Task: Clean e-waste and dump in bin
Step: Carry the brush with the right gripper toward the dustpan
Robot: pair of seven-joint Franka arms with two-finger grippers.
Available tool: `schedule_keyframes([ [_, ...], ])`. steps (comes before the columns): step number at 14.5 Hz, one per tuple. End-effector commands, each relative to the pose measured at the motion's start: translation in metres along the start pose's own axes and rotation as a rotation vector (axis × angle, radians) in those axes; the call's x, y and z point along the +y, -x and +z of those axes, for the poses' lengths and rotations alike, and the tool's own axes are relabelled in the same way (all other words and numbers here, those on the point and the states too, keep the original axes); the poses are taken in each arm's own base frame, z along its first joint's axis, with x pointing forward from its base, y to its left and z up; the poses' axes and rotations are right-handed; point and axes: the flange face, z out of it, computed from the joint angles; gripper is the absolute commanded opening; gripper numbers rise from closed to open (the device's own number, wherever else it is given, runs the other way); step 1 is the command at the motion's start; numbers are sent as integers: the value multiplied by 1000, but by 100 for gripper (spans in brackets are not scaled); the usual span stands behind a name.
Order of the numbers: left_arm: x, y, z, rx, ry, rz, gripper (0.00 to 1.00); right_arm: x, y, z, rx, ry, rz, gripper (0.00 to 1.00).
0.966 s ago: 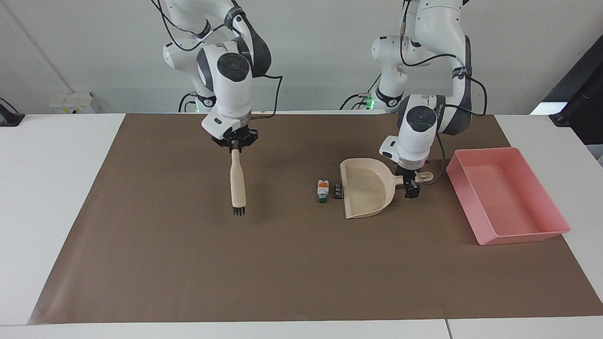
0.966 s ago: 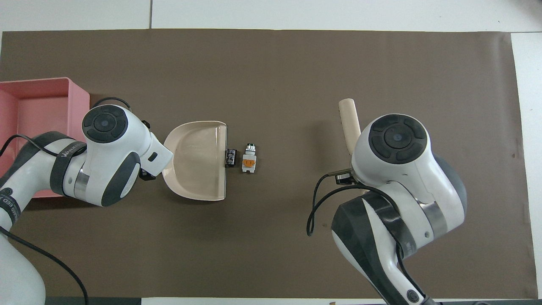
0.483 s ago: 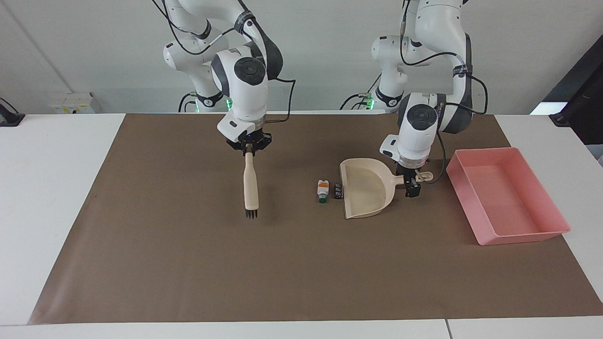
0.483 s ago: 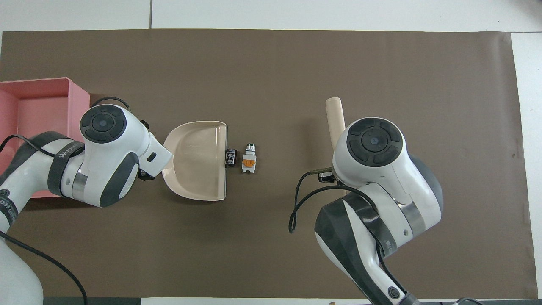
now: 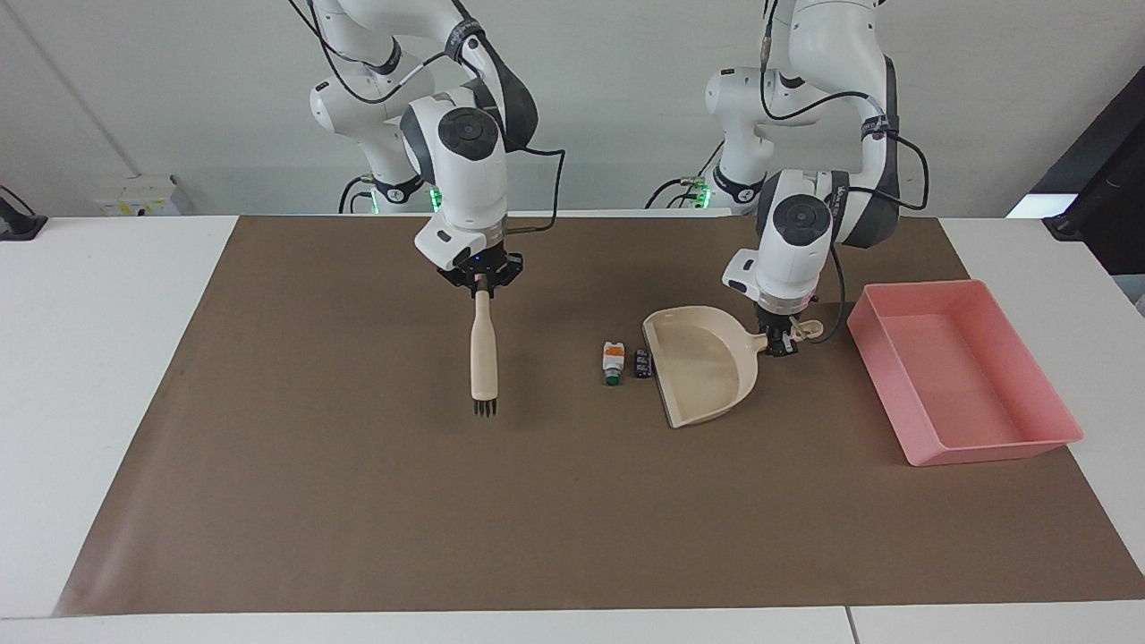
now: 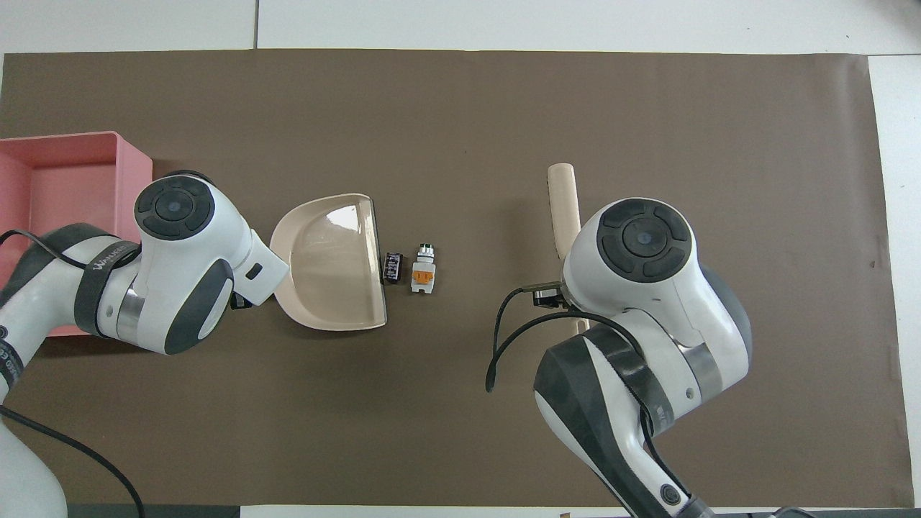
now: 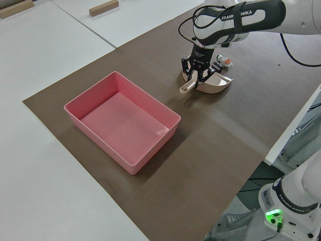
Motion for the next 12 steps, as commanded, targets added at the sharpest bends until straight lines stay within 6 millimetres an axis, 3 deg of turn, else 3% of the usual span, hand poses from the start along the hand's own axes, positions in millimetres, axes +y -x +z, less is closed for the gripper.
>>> schedule_keyframes([
  [1, 4, -4, -14, -30, 1, 44, 0, -7, 2, 5, 6, -46, 43, 0],
  [5, 12, -32, -30, -150, -63, 141, 0, -63, 11, 44, -12, -15, 33, 0],
  [9, 16, -39, -29, -207, -106, 167, 0, -133, 11, 80, -40, 46, -70, 0],
  [11, 17, -40, -22, -209, -99, 166, 0, -139, 20, 83, -79, 71, -88, 0],
  [12, 16, -41, -21, -210, -97, 160, 0, -152, 32, 84, -90, 73, -119, 0],
])
